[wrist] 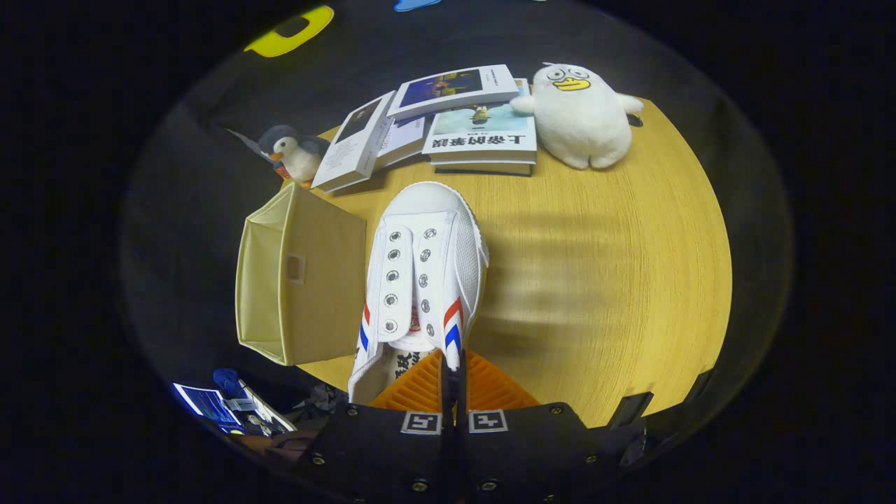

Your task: Open the storage box then place both shoes into the box .Put the left shoe in first, then the right shoe, with the right side of both shoes facing outward in a uniform manner.

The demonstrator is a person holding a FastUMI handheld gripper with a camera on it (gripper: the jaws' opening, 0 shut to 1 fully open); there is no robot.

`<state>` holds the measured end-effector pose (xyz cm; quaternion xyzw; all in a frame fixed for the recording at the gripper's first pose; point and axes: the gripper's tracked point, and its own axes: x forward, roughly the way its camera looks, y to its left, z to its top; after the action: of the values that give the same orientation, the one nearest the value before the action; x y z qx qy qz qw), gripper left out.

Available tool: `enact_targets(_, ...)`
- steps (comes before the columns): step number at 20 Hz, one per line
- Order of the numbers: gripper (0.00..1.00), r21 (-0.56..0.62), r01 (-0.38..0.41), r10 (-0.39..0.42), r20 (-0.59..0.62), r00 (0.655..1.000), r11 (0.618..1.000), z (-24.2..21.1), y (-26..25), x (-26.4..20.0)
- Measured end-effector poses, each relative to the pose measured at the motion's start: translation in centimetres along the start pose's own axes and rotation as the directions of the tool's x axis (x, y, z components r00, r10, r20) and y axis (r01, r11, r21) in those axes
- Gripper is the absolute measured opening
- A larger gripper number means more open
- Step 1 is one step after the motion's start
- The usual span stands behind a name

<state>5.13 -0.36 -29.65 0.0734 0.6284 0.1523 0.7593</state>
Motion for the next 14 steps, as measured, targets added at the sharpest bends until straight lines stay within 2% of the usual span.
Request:
enact_targets(7, 0.00, -0.072, -0.069, 0.070, 0.014, 0.997, 0.995, 1.7, 6.8, -0.1)
enact_targets(14, 0.00, -0.155, -0.137, 0.147, 0.052, 0.988, 0.978, 4.2, 14.2, -2.1)
